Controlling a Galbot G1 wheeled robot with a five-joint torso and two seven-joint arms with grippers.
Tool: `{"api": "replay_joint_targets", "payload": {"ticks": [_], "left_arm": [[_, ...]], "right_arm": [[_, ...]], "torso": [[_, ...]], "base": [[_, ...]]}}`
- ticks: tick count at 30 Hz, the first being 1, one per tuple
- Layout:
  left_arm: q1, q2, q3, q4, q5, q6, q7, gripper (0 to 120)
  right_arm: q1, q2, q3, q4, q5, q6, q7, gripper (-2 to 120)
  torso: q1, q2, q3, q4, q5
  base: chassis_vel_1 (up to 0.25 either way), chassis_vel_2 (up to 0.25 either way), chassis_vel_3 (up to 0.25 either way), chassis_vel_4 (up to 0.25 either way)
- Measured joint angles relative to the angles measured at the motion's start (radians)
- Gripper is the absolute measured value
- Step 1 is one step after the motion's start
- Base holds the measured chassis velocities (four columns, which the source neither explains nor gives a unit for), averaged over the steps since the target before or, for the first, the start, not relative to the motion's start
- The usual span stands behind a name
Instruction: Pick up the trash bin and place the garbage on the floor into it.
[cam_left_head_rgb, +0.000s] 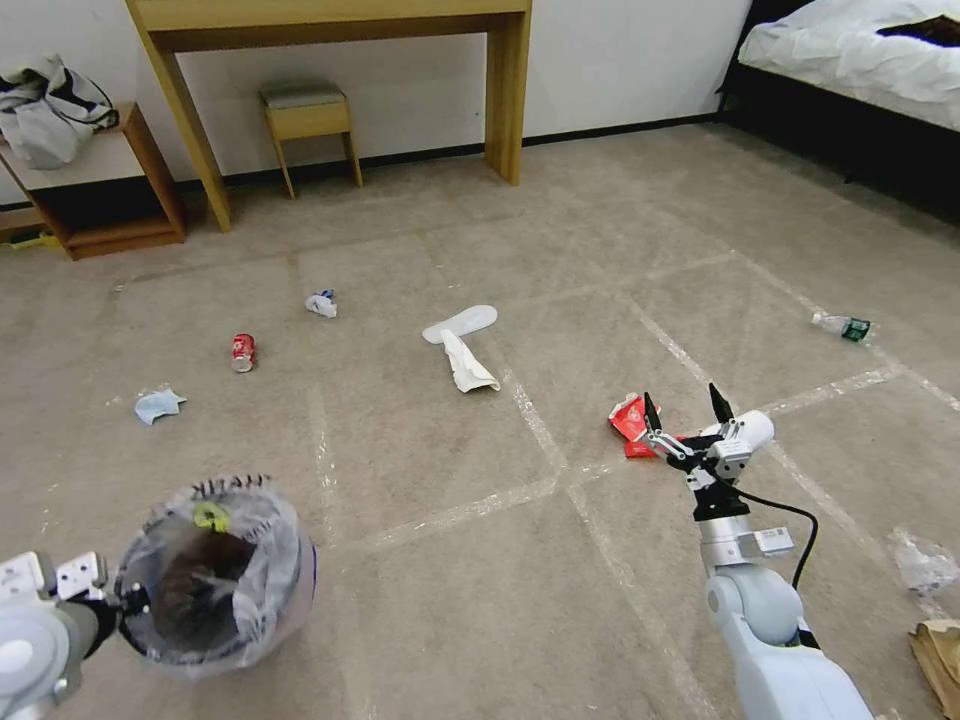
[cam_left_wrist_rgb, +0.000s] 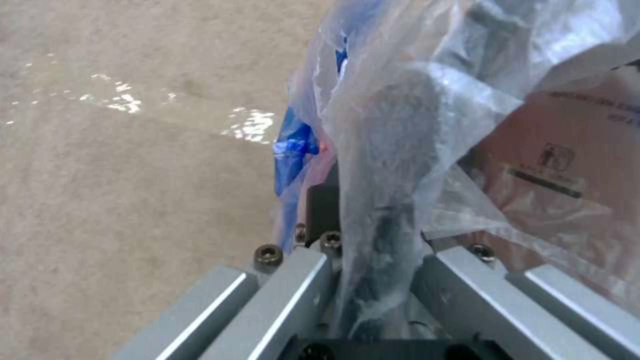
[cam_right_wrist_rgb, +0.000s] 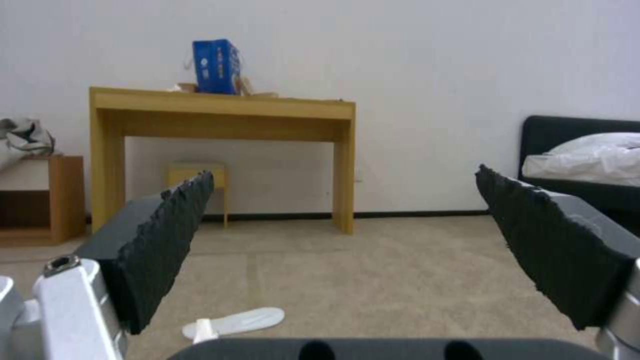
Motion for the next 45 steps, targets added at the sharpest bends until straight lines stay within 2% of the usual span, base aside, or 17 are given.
{"api": "replay_joint_targets", "payload": {"ticks": [3,4,7,8,10,14,15,19,24,31,34,35,38,45], "left_arm": [[-0.004,0.01,-0.016,-0.083,-0.126,0.0,-0.09,0],[-0.004,0.01,-0.016,-0.083,-0.126,0.0,-0.09,0],[-0.021,0.02,-0.035,-0.143,-0.271,0.0,-0.203,0],[-0.021,0.02,-0.035,-0.143,-0.271,0.0,-0.203,0],[-0.025,0.04,-0.051,-0.161,-0.351,-0.002,-0.257,0],[-0.032,0.055,-0.058,-0.166,-0.409,-0.005,-0.3,0],[-0.04,0.064,-0.058,-0.166,-0.45,-0.008,-0.331,0],[-0.051,0.067,-0.048,-0.158,-0.471,-0.011,-0.353,0],[-0.075,0.051,-0.025,-0.126,-0.472,-0.015,-0.354,0],[-0.087,0.043,-0.026,-0.106,-0.477,-0.047,-0.376,0],[-0.076,0.036,-0.034,-0.103,-0.456,-0.045,-0.378,0],[-0.06,0.027,-0.038,-0.101,-0.396,-0.03,-0.378,0],[-0.039,0.008,-0.044,-0.102,-0.345,-0.017,-0.373,0],[-0.024,-0.013,-0.049,-0.116,-0.326,-0.027,-0.35,0]], "right_arm": [[-0.01,0.008,0.005,0.027,-0.019,-0.007,0.034,100],[-0.01,0.008,0.005,0.027,-0.019,-0.007,0.034,100],[-0.02,0.015,0.012,0.047,-0.061,-0.018,0.059,100],[-0.02,0.015,0.012,0.047,-0.061,-0.018,0.059,100],[-0.02,0.019,0.014,0.047,-0.084,-0.018,0.063,100],[-0.023,0.022,0.014,0.051,-0.089,-0.02,0.066,100],[-0.023,0.025,0.015,0.053,-0.092,-0.02,0.069,100],[-0.025,0.038,0.023,0.058,-0.105,-0.019,0.08,100],[-0.035,0.057,0.033,0.074,-0.112,-0.017,0.08,100],[-0.03,0.042,0.017,0.064,-0.124,0.007,0.041,100],[-0.021,0.034,0.004,0.063,-0.126,0.009,0.032,100],[-0.013,0.029,-0.006,0.06,-0.129,0.01,0.024,100],[0.001,0.027,-0.017,0.051,-0.128,0.015,0.014,100],[0.003,0.028,-0.025,0.047,-0.122,0.018,0.002,100]], "torso": [[0.0,0.0,0.0,0.0001,0.0001],[0.0,0.0,0.0,0.0001,0.0001],[0.0,0.0,0.0,0.0,0.0],[0.0,0.0,0.0,0.0,0.0],[0.0,0.0,0.0,0.0001,0.0],[0.0,0.0,0.0,0.0002,0.0001],[0.0,0.0,0.0,0.0001,0.0],[0.0,0.0,0.0,0.0001,0.0001],[0.0,0.0,0.0,0.0001,-0.0003],[0.0,0.0,0.0,-0.0001,0.0],[0.0,0.0,0.0,0.0,0.0],[0.0,0.0,0.0,0.0001,0.0],[0.0,0.0,0.0,0.0003,0.0],[0.0,0.0,0.0,-0.0003,0.0]], "base": [[0.0,0.0,0.0,0.0],[0.0,0.0,0.0,0.0],[0.0,0.0,0.0,0.0],[0.0,0.0,0.0,0.0],[0.0,0.0,0.0,0.0],[0.0,0.0,0.0,0.0],[0.0,0.0,0.0,0.0],[0.0,0.0,0.0,0.0],[0.0,0.0,0.0,0.0],[0.0,0.0,0.0,0.0],[0.0,0.0,0.0,0.0],[0.0,0.0,0.0,0.0],[0.0,0.0,0.0,0.0],[0.0,0.0,0.0,0.0]]}}
